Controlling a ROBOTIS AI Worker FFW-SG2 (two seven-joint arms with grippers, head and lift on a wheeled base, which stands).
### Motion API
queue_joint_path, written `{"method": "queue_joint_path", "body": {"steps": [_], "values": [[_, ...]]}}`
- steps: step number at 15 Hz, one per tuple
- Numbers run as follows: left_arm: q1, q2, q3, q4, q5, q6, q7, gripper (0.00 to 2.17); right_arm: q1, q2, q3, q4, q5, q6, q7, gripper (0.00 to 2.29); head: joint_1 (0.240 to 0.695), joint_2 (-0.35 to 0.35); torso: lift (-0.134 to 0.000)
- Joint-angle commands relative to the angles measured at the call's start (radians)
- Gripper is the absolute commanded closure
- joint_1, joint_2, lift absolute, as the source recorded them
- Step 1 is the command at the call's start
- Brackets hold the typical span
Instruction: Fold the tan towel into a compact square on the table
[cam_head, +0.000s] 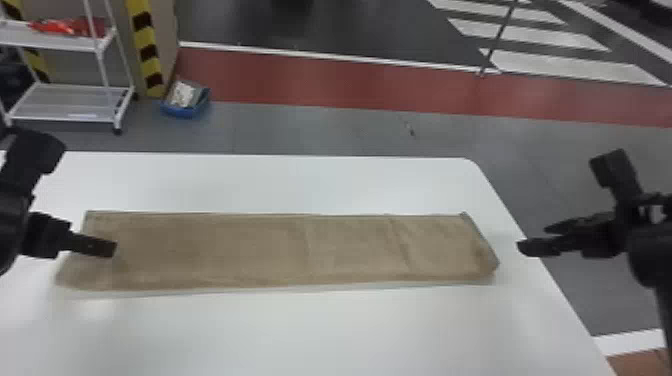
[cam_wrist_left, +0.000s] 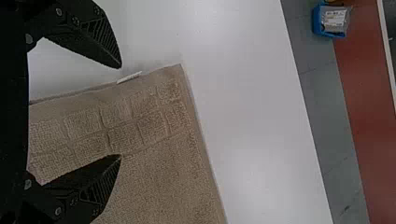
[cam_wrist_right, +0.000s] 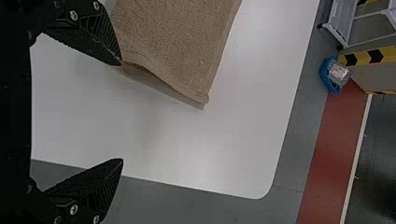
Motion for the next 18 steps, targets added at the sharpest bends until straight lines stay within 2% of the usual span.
{"method": "queue_joint_path", "body": {"steps": [1, 6, 7, 8, 10, 12, 15, 18], "values": [[-0.020, 0.000, -0.004, 0.034, -0.001, 0.003, -0.006, 0.27, 0.000, -0.003, -0.001, 0.000, 0.000, 0.000, -0.001, 0.16, 0.695, -0.209, -0.124], [-0.033, 0.005, -0.004, 0.056, 0.005, 0.015, -0.038, 0.42, -0.005, -0.004, 0.001, 0.000, 0.000, 0.003, 0.001, 0.16, 0.695, -0.209, -0.124], [-0.036, 0.007, -0.004, 0.064, 0.006, 0.025, -0.050, 0.62, -0.006, -0.004, 0.001, 0.000, 0.000, 0.003, 0.001, 0.16, 0.695, -0.209, -0.124], [-0.039, 0.007, -0.001, 0.065, 0.006, 0.028, -0.066, 0.91, -0.006, -0.004, 0.001, 0.000, 0.000, 0.003, 0.001, 0.16, 0.695, -0.211, -0.124], [-0.039, 0.007, 0.005, 0.060, 0.012, 0.043, -0.078, 1.70, -0.006, -0.004, 0.001, 0.000, 0.000, 0.003, -0.001, 0.16, 0.695, -0.216, -0.124], [-0.037, 0.008, 0.011, 0.044, 0.026, 0.089, -0.083, 2.14, -0.006, -0.004, 0.001, 0.000, 0.000, 0.003, 0.001, 0.16, 0.695, -0.217, -0.124], [-0.022, 0.022, 0.024, -0.009, 0.023, 0.110, -0.119, 2.14, -0.005, -0.006, -0.001, 0.000, 0.000, 0.003, -0.001, 0.16, 0.695, -0.222, -0.124], [-0.002, 0.054, 0.059, -0.048, 0.022, 0.107, -0.150, 2.14, -0.006, -0.006, -0.002, 0.008, 0.000, -0.003, -0.006, 0.16, 0.695, -0.220, -0.124]]}}
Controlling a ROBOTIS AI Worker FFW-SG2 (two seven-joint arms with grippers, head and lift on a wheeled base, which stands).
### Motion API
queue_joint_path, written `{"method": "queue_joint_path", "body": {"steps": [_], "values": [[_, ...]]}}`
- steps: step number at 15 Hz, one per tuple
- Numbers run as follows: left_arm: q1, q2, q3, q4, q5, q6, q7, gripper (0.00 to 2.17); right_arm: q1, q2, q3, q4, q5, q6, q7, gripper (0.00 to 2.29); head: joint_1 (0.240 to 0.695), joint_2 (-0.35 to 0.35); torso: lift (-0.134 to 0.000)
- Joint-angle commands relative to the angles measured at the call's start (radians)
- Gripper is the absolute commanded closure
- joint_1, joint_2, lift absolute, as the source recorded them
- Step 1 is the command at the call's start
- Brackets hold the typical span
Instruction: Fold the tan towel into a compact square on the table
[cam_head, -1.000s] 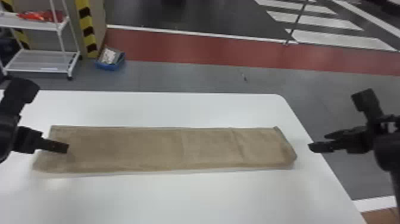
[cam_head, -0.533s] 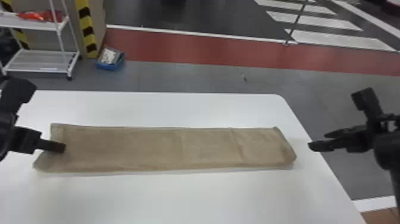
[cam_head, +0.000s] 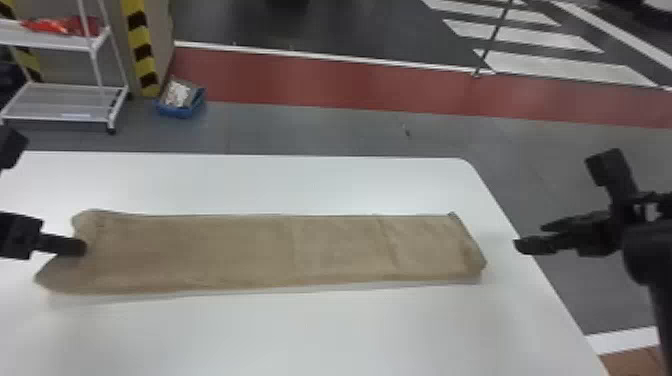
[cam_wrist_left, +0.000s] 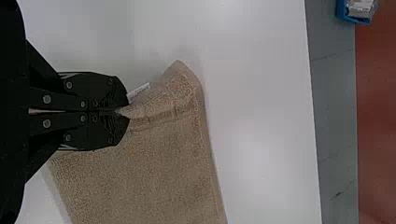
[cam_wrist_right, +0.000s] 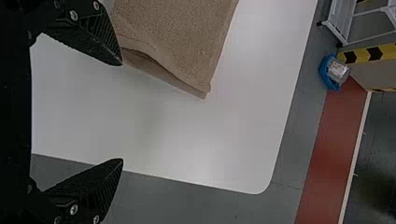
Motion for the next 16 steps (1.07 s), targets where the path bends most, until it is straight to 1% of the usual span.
{"method": "queue_joint_path", "body": {"steps": [1, 5, 6, 7, 9, 10, 11, 12, 13, 14, 16], "values": [[0.008, 0.031, 0.027, -0.021, 0.000, -0.001, -0.006, 2.14, -0.001, 0.002, 0.000, 0.005, 0.000, -0.003, -0.002, 0.16, 0.695, -0.215, -0.124], [0.006, 0.086, 0.077, -0.023, 0.001, -0.001, -0.020, 2.14, -0.001, 0.002, -0.002, 0.008, -0.011, -0.006, -0.005, 0.16, 0.695, -0.173, -0.124], [0.005, 0.092, 0.084, -0.030, 0.008, 0.005, -0.035, 2.14, -0.001, 0.000, -0.002, 0.011, -0.011, -0.009, -0.009, 0.16, 0.695, -0.163, -0.124], [0.011, 0.089, 0.101, -0.053, 0.029, 0.038, -0.054, 2.14, -0.002, 0.000, -0.002, 0.014, -0.011, -0.012, -0.010, 0.16, 0.695, -0.155, -0.124], [0.012, 0.072, 0.104, -0.133, 0.135, 0.187, -0.045, 2.14, -0.002, 0.005, -0.002, 0.014, -0.012, -0.012, -0.010, 0.16, 0.695, -0.153, -0.124], [0.014, 0.032, 0.101, -0.191, 0.166, 0.187, -0.043, 2.14, -0.002, 0.006, -0.002, 0.014, -0.012, -0.012, -0.012, 0.16, 0.695, -0.164, -0.124], [0.016, -0.006, 0.093, -0.248, 0.176, 0.187, -0.041, 2.14, -0.002, 0.006, -0.002, 0.014, -0.012, -0.012, -0.012, 0.16, 0.695, -0.179, -0.124], [0.016, -0.054, 0.070, -0.316, 0.182, 0.187, -0.022, 2.14, -0.002, 0.006, -0.002, 0.014, -0.012, -0.009, -0.012, 0.16, 0.695, -0.198, -0.124], [0.014, -0.089, 0.024, -0.369, 0.182, 0.187, 0.018, 2.14, -0.001, 0.006, -0.003, 0.012, -0.012, -0.006, -0.010, 0.16, 0.695, -0.243, -0.124], [0.005, -0.114, -0.016, -0.400, 0.187, 0.187, 0.055, 2.14, 0.001, 0.006, -0.006, 0.011, -0.012, -0.006, -0.010, 0.16, 0.695, -0.270, -0.124], [-0.027, -0.180, -0.088, -0.411, 0.192, 0.187, 0.115, 2.15, 0.005, 0.003, -0.017, 0.006, -0.017, -0.006, -0.010, 0.16, 0.695, -0.316, -0.124]]}}
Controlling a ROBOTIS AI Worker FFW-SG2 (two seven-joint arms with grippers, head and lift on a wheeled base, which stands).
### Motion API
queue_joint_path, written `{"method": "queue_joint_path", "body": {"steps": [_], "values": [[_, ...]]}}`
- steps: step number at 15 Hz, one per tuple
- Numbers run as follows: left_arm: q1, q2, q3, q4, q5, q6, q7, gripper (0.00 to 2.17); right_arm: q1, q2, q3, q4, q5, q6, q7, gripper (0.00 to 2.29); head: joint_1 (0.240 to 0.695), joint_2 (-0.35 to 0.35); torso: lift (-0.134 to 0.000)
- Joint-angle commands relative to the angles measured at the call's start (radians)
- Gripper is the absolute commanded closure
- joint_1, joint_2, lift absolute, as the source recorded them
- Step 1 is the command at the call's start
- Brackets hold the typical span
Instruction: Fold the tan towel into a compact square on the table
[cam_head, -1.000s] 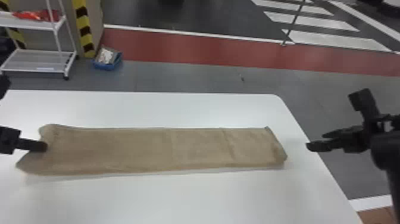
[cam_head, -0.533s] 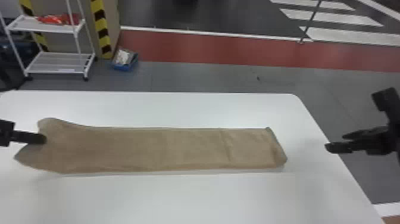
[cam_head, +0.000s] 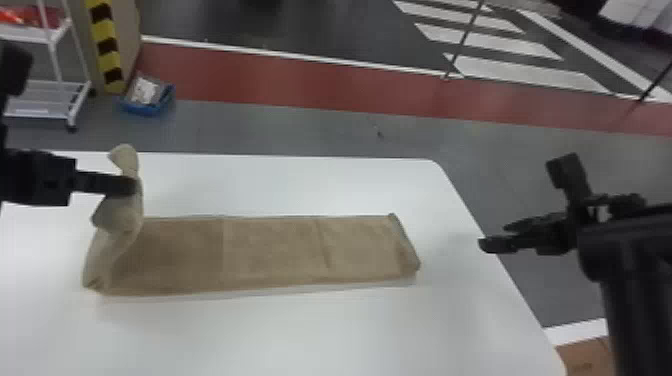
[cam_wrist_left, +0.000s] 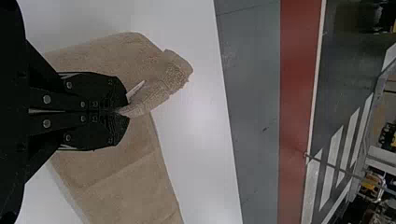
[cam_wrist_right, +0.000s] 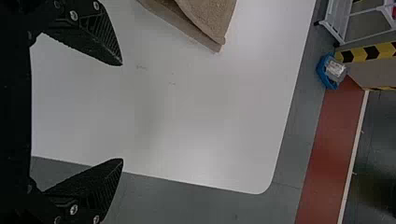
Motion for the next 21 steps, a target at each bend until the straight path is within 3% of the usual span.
{"method": "queue_joint_path", "body": {"steps": [1, 3, 6, 11, 14, 18, 19, 20, 21], "values": [[-0.025, -0.073, -0.073, -0.012, 0.006, 0.014, 0.031, 2.14, 0.003, -0.004, -0.006, -0.002, -0.004, -0.003, 0.000, 0.17, 0.695, -0.339, -0.124], [-0.020, -0.119, -0.126, -0.018, 0.017, 0.014, 0.063, 2.15, 0.002, -0.008, -0.009, 0.001, -0.006, -0.006, 0.000, 0.16, 0.695, -0.350, -0.124], [-0.002, -0.161, -0.218, -0.017, 0.031, 0.014, 0.142, 2.15, 0.002, -0.015, -0.011, 0.001, -0.012, -0.006, 0.000, 0.16, 0.695, -0.350, -0.124], [-0.031, -0.161, -0.338, 0.104, 0.080, 0.014, 0.281, 2.14, 0.005, -0.010, -0.009, 0.000, -0.012, -0.003, 0.000, 0.16, 0.695, -0.350, -0.124], [-0.072, -0.161, -0.383, 0.209, 0.163, 0.014, 0.385, 2.15, 0.017, -0.007, -0.011, -0.004, -0.012, -0.003, 0.000, 0.17, 0.695, -0.350, -0.124], [-0.089, -0.161, -0.398, 0.210, 0.235, 0.014, 0.474, 2.14, 0.017, -0.007, -0.008, -0.004, -0.012, -0.003, 0.000, 0.16, 0.695, -0.350, -0.124], [-0.089, -0.161, -0.421, 0.209, 0.236, 0.014, 0.522, 1.45, 0.017, -0.007, -0.006, -0.005, -0.012, 0.000, 0.000, 0.16, 0.695, -0.350, -0.124], [-0.088, -0.161, -0.432, 0.207, 0.230, 0.014, 0.520, 0.26, 0.017, -0.004, -0.003, -0.007, -0.012, 0.003, 0.000, 0.16, 0.695, -0.350, -0.124], [-0.085, -0.161, -0.441, 0.203, 0.232, 0.014, 0.519, 0.00, 0.017, -0.001, 0.000, -0.010, -0.012, 0.003, 0.000, 0.16, 0.695, -0.350, -0.124]]}}
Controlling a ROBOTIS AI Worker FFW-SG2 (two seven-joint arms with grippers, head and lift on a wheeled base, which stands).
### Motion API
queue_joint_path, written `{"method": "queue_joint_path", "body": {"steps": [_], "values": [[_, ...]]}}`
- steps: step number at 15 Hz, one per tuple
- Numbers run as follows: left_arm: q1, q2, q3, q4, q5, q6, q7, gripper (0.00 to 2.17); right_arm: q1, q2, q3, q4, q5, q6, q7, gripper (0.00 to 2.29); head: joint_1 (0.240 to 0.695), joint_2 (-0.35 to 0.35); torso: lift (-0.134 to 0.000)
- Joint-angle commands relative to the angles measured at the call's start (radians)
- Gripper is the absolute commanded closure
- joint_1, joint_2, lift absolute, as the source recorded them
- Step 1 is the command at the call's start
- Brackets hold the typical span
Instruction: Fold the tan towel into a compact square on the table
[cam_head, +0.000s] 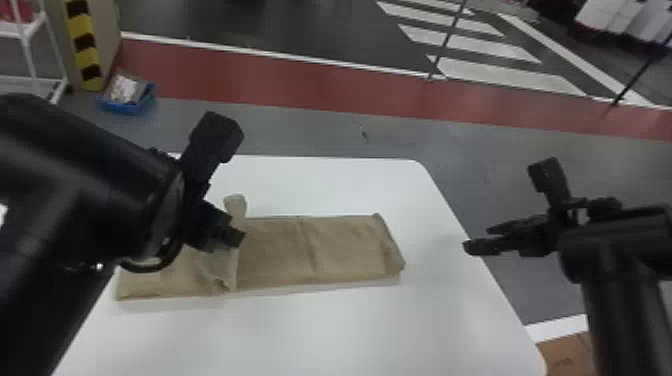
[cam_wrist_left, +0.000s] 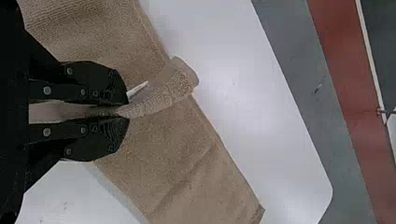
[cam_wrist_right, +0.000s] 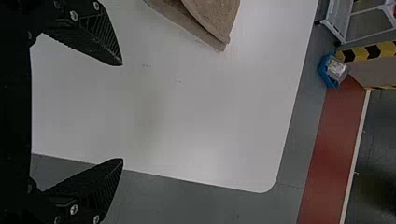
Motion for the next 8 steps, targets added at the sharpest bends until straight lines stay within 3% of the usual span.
{"method": "queue_joint_path", "body": {"steps": [1, 8], "values": [[0.014, -0.003, -0.013, -0.015, 0.012, -0.012, -0.004, 0.00, 0.000, 0.006, 0.007, -0.003, 0.000, 0.002, 0.000, 0.16, 0.695, -0.350, -0.124], [0.039, -0.003, 0.002, -0.076, 0.035, -0.012, 0.004, 0.03, 0.001, 0.040, 0.010, -0.086, -0.066, 0.101, 0.000, 0.17, 0.695, -0.350, -0.124]]}}
